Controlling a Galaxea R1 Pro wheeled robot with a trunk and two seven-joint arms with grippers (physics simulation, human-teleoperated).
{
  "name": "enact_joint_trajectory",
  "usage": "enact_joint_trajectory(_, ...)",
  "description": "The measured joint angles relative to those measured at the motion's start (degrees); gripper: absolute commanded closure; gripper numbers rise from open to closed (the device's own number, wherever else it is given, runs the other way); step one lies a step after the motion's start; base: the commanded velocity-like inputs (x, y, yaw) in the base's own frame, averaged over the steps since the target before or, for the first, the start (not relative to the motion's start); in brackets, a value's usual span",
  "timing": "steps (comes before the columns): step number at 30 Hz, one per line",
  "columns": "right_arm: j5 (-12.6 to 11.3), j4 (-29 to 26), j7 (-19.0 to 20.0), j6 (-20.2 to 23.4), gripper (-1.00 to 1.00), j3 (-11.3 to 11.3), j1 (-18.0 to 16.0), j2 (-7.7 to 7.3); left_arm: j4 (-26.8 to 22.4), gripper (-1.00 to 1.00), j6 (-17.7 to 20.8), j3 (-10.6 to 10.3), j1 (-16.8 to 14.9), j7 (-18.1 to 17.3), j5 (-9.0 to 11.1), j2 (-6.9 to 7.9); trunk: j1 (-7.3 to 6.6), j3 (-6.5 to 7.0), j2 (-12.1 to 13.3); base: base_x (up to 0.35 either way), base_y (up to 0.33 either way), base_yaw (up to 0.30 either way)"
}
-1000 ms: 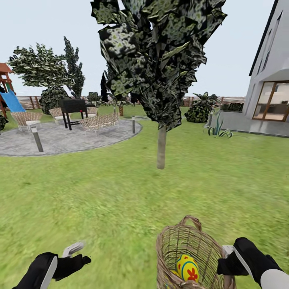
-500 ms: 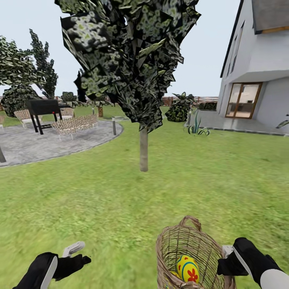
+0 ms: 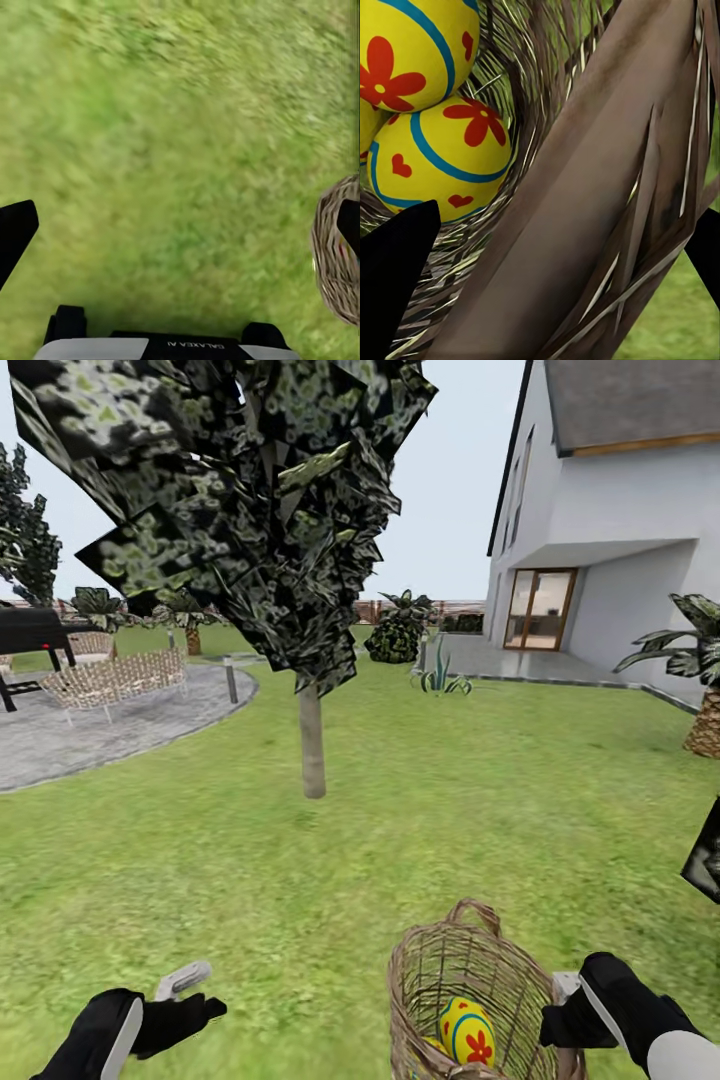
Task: Take the three Easter eggs out of the wicker basket on the lawn in the garden, then place them on the lawn next to a single tree (choose any tree) so that all three eggs are next to the same tree and none are left in the basket.
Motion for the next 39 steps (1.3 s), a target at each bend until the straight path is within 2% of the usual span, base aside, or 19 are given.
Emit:
enact_joint_trajectory(2,-0.11,0.2,0.01,-0.06,1.0,0.03,0.0,0.0,2.23,-1.0,-0.13,0.02,0.01,-0.02,-0.04,0.1,0.0,0.0,0.0,0.337,0.0,-0.3)
enact_joint_trajectory(4,-0.17,0.28,0.01,-1.17,1.0,-0.12,-0.02,-0.34,5.96,-1.0,-3.65,0.18,0.0,-0.05,-0.01,0.72,0.0,0.0,0.0,0.337,0.0,-0.3)
enact_joint_trajectory(8,-0.6,1.04,0.15,-1.57,1.0,-0.31,-0.01,-0.95,6.91,-1.0,-4.92,0.25,0.0,-0.2,0.06,0.83,0.0,0.0,0.0,0.337,0.0,-0.3)
enact_joint_trajectory(11,0.3,1.49,0.0,-1.8,1.0,-0.14,0.01,-1.15,7.89,-1.0,-5.04,0.12,0.0,-0.28,0.07,0.61,0.0,0.0,0.0,0.337,0.0,-0.3)
enact_joint_trajectory(12,-0.38,1.49,0.04,-1.67,1.0,-0.39,-0.01,-1.37,8.69,-1.0,-5.07,0.27,0.0,-0.36,0.03,1.01,0.0,0.0,0.0,0.338,0.0,-0.3)
enact_joint_trajectory(13,-1.36,1.53,0.09,-1.51,1.0,-0.56,-0.03,-2.11,8.6,-1.0,-5.04,0.48,-0.01,-0.75,0.12,2.2,0.0,0.01,0.0,0.338,0.0,-0.3)
enact_joint_trajectory(15,0.36,2.56,-0.02,-2.39,1.0,-0.18,0.02,-2.53,8.46,-1.0,-4.99,0.61,0.0,-1.58,0.14,4.1,0.0,0.0,0.0,0.338,0.0,-0.3)
enact_joint_trajectory(16,0.28,2.99,-0.01,-3.26,1.0,-0.44,-0.02,-3.11,8.78,-1.0,-5.02,0.6,0.0,-1.66,0.12,5.22,0.0,0.0,0.0,0.338,0.0,-0.3)
enact_joint_trajectory(18,-0.21,4.25,0.03,-3.67,1.0,-0.03,0.05,-2.55,8.97,-1.0,-5.04,0.67,0.0,-1.78,0.49,5.74,0.0,-0.01,0.0,0.338,0.0,-0.3)
enact_joint_trajectory(20,-1.7,5.64,0.19,-5.94,1.0,-0.87,-0.03,-2.89,9.07,-1.0,-5.06,0.67,0.0,-1.8,0.56,5.81,0.0,0.01,0.0,0.338,0.0,-0.3)
enact_joint_trajectory(22,-0.36,6.09,0.49,-7.37,1.0,-0.73,-0.03,-4.23,9.09,-1.0,-5.08,0.6,0.0,-1.8,0.53,5.64,0.0,0.0,0.0,0.338,0.0,-0.3)
enact_joint_trajectory(23,0.59,6.15,0.47,-7.54,1.0,-0.27,0.02,-4.15,9.09,-1.0,-5.07,0.64,0.0,-1.82,0.58,5.65,0.0,-0.01,0.0,0.338,0.0,-0.3)
enact_joint_trajectory(26,-2.01,6.04,0.44,-7.14,1.0,-0.9,-0.02,-3.79,9.1,-1.0,-5.13,0.6,0.0,-1.8,0.57,5.66,0.0,0.01,0.0,0.338,0.0,-0.267)
enact_joint_trajectory(29,0.19,6.16,0.2,-7.5,1.0,-0.35,0.0,-3.85,8.97,-1.0,-5.14,0.49,0.02,-1.88,0.57,5.73,0.0,0.0,0.0,0.339,0.0,-0.031)
enact_joint_trajectory(32,-1.54,6.1,0.33,-7.21,1.0,-0.7,-0.03,-3.69,8.73,-1.0,-5.21,0.53,0.02,-1.89,0.58,5.7,0.0,0.0,0.0,0.339,0.0,-0.001)
enact_joint_trajectory(35,-0.51,6.13,0.14,-7.38,1.0,-0.44,-0.02,-3.69,8.8,-1.0,-5.23,0.32,0.02,-1.85,0.56,5.68,0.0,0.0,0.0,0.339,0.0,0.0)
enact_joint_trajectory(37,-0.86,6.12,0.11,-7.31,1.0,-0.49,-0.02,-3.63,8.83,-1.0,-5.23,0.28,0.02,-1.81,0.56,5.68,0.0,0.0,0.0,0.339,0.0,0.0)
enact_joint_trajectory(39,-0.18,6.12,0.0,-7.4,1.0,-0.18,-0.01,-2.61,8.82,-1.0,-5.23,0.11,0.01,-1.75,0.5,5.52,0.0,0.0,0.0,0.339,0.0,0.0)
